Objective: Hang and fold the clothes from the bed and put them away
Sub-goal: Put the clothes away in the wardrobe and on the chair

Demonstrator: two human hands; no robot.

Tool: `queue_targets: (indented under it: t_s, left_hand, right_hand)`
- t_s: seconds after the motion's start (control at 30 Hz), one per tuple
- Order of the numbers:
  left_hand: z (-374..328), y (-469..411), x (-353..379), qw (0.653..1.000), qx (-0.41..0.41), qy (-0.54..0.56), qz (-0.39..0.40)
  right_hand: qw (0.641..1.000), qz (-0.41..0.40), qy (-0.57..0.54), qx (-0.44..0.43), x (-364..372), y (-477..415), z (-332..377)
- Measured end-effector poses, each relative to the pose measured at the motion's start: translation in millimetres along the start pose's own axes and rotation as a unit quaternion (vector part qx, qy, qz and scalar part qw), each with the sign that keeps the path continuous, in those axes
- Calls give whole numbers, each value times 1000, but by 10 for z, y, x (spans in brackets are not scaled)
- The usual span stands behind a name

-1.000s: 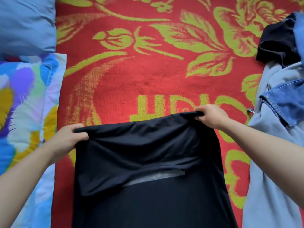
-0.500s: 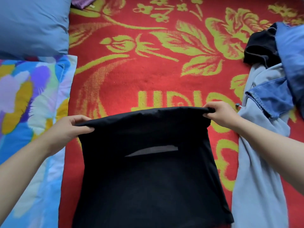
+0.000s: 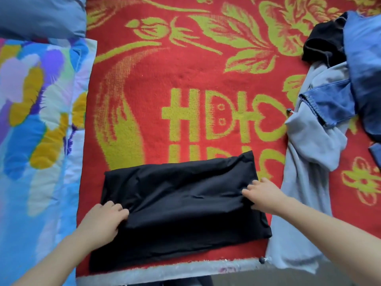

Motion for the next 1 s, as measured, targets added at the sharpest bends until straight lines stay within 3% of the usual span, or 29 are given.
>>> queue_targets:
  t_s: [0.07, 0.13, 0.2, 0.27, 0.33, 0.4, 0.53, 0.67, 0.77, 0.93, 1.0]
  left_hand:
    - [-216, -25, 78, 998, -33, -41, 40]
    - [-277, -83, 59, 995, -87, -28, 43]
    - [-250, -148, -53, 989, -147, -29, 3]
    - [-200, -199, -240, 977, -200, -38, -57]
    - [-140, -272, -414, 962, -208, 12, -174]
    - [-35, -380, -479, 944, -216, 34, -246]
    - [158, -564, -336, 970, -220, -55, -88]
    - [248, -585, -244, 962, -235, -84, -109]
    - [381, -583, -302, 964, -238, -45, -106]
    - [721, -537, -549, 973, -164, 2, -162]
    - [874, -444, -746, 965, -181, 56, -181]
  right_hand:
    - [999, 38, 7, 26, 65, -110, 106]
    - [998, -21, -36, 56, -18, -220, 169]
    - [990, -102, -74, 67, -146, -281, 194]
    - [968, -238, -64, 42, -287, -282, 196]
    - [942, -323, -65, 54, -350, -276, 134]
    - [952, -271, -105, 92, -316, -359, 41]
    - [966, -150, -134, 159, -172, -505, -99]
    - [961, -177, -99, 189, -159, -552, -133]
    - [962, -176, -87, 189, -230, -539, -171]
    - [948, -223, -147, 172, -511, -429, -377]
    - [936, -255, -176, 168, -719, -361, -453]
Point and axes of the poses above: each hand's wrist, its own y-axis away from the middle knuckle, its own x-axis out of the palm, z = x × y, the point moved 2 cm from there along -y, towards the middle knuckle, and after that the axes turned 14 degrees about -y, right-handed, at the moved point
